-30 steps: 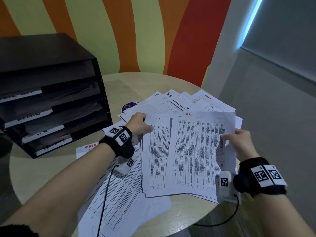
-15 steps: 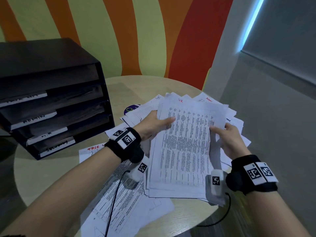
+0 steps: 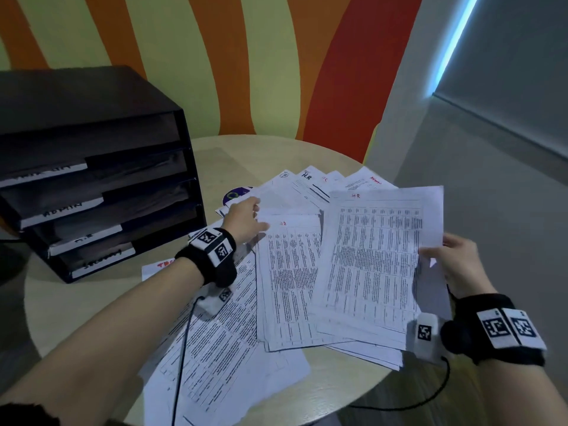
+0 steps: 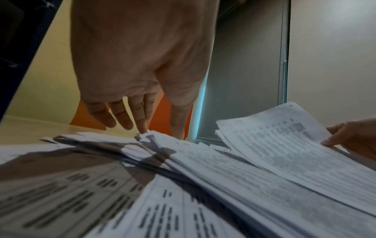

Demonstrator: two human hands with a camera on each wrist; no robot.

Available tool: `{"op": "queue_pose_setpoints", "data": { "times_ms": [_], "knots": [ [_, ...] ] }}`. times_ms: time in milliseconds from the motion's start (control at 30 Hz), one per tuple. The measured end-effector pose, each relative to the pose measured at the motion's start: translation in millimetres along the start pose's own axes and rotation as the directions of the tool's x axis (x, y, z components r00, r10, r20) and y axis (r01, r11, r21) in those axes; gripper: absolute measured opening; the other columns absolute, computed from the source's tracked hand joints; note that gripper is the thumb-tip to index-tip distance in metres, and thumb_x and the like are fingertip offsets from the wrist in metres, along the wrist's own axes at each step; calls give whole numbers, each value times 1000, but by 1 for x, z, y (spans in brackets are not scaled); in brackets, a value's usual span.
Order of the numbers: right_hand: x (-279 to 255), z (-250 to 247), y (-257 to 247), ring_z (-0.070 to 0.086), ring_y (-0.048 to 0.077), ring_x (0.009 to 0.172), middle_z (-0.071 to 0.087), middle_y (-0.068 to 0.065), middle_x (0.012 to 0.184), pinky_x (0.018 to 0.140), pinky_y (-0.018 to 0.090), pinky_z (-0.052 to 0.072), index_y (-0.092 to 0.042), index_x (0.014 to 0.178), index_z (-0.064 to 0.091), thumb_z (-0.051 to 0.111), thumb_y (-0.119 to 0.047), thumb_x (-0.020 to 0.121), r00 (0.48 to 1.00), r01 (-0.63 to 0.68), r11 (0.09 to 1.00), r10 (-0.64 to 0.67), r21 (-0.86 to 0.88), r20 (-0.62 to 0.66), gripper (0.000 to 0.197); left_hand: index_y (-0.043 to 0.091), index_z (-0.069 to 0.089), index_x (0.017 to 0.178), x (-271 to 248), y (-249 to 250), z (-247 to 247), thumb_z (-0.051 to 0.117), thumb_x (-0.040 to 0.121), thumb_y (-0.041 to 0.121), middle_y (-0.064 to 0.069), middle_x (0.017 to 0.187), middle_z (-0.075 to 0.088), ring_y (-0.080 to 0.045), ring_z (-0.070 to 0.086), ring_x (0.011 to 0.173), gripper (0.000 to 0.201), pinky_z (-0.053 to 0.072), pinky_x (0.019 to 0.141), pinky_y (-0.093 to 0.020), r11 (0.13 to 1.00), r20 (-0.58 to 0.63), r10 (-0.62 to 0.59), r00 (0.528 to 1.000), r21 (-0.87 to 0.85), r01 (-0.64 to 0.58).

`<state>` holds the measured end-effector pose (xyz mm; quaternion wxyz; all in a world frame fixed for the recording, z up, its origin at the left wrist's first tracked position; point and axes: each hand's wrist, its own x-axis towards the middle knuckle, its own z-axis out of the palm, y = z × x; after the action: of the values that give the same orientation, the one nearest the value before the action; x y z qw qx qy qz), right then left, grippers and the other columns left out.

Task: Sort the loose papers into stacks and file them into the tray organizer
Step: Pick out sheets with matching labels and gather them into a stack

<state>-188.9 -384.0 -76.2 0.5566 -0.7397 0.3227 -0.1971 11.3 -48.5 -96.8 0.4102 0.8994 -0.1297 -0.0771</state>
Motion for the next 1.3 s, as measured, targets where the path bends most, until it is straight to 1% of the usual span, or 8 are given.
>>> {"op": "queue_pose_setpoints", "data": {
  "times_ms": [167,400,633,800,933,1067,1133,1300],
  "knots": [
    [1,-4,5,68,29,81,74,12,90,80,43,53,-12,85,73,65,10,75,1000,-22,999,22,32,-7,25,17,53,134,3,-9,7,81,75,27,-5,131,58,-28,45,125,66,37,105,-44,918,18,75,997,388,-76],
    [1,1,6,65,28,80,72,13,89,78,40,50,-15,80,72,65,10,76,1000,-7,999,7,44,-9,26,15,64,121,0,3,8,66,80,3,-10,118,55,-29,49,114,43,44,96,-41,907,-20,216,976,374,-193],
    [-2,8,5,64,29,82,72,13,88,81,43,50,-15,78,72,64,12,74,1000,1,999,-1,54,5,28,18,67,102,-9,7,12,78,76,30,-8,120,41,-29,34,118,32,38,96,-36,832,59,49,997,549,-74],
    [-4,8,3,66,31,84,72,10,87,85,46,51,-14,80,71,62,15,76,1000,-14,997,13,77,18,31,10,59,98,-12,24,-4,54,92,8,-6,102,53,-24,53,91,8,41,65,-24,992,-275,37,961,-108,-69],
    [-3,10,5,60,26,80,67,14,84,75,41,47,5,82,68,63,8,64,999,-33,995,30,94,30,19,-2,54,125,-9,30,-34,64,93,19,-14,119,65,-27,64,104,39,54,90,-40,779,-139,-110,984,-627,-2],
    [-6,19,3,57,25,78,65,18,84,73,38,42,10,88,66,56,16,73,998,-34,997,30,73,47,19,12,52,112,-36,31,-25,60,91,2,-9,101,64,-24,64,80,24,53,65,-33,955,232,-134,964,-228,188],
    [-8,22,1,59,25,78,67,20,86,74,38,43,8,88,68,55,17,73,998,-34,998,31,53,53,22,9,59,97,-38,29,-22,52,88,-7,-1,90,61,-13,59,69,20,49,62,-33,965,43,-83,996,-248,91],
    [-3,20,5,53,21,75,60,11,80,70,35,38,12,90,63,54,12,67,999,-46,998,46,38,19,24,-4,58,119,-3,18,-102,66,87,-1,-8,115,64,-24,63,107,34,54,85,-34,722,-343,-194,919,-684,-103]
  ]
}}
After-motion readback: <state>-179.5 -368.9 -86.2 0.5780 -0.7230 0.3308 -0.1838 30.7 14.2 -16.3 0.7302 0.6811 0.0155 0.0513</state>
